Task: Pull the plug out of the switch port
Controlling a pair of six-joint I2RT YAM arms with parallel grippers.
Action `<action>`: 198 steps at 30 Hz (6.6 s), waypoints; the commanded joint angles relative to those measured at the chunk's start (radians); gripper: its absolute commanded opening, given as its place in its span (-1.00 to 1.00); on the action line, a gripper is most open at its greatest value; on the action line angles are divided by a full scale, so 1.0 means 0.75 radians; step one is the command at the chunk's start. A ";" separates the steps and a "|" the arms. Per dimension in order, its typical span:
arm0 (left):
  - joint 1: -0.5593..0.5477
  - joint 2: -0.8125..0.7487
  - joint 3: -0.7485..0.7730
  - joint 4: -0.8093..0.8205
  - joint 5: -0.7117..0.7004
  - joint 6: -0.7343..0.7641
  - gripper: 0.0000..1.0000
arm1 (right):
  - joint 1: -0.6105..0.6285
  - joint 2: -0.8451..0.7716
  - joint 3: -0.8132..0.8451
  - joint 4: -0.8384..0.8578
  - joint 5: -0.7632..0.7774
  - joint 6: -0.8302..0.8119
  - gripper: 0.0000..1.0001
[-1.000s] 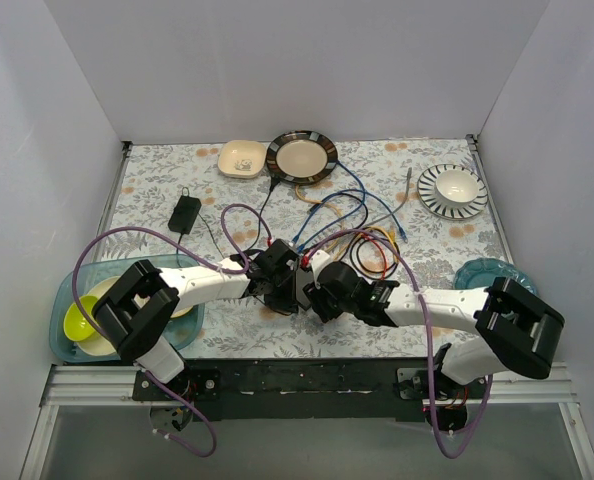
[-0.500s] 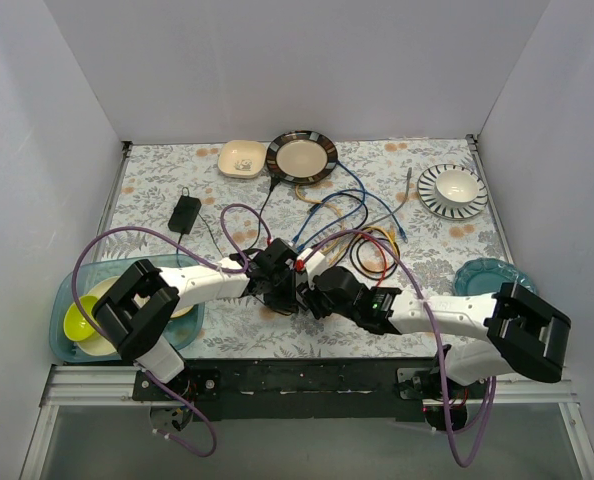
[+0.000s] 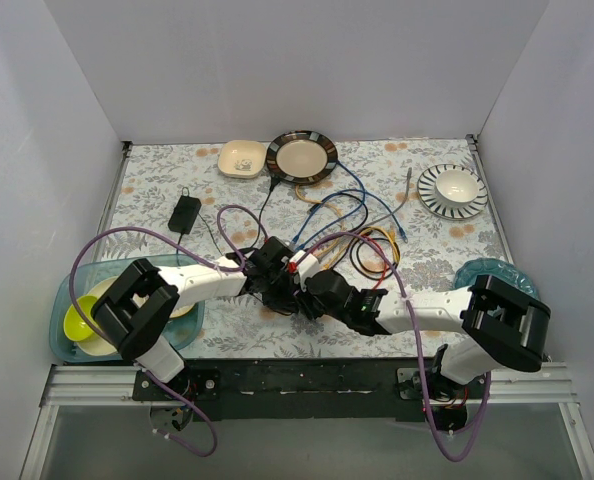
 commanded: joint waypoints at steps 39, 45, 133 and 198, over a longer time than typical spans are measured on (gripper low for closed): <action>-0.061 -0.037 -0.077 -0.085 0.068 0.028 -1.00 | 0.200 -0.021 -0.318 0.660 0.196 -0.209 -0.05; -0.063 -0.070 -0.089 -0.089 0.080 0.022 -1.00 | 0.208 0.077 -0.308 0.618 0.320 -0.173 -0.09; 0.207 -0.236 0.181 -0.215 -0.456 -0.602 -1.00 | -0.528 -0.242 0.306 -0.577 -0.221 0.550 -0.97; -0.059 -0.305 0.001 -0.459 -0.248 -0.464 -1.00 | -0.706 0.768 1.251 -0.814 -0.592 0.288 -0.97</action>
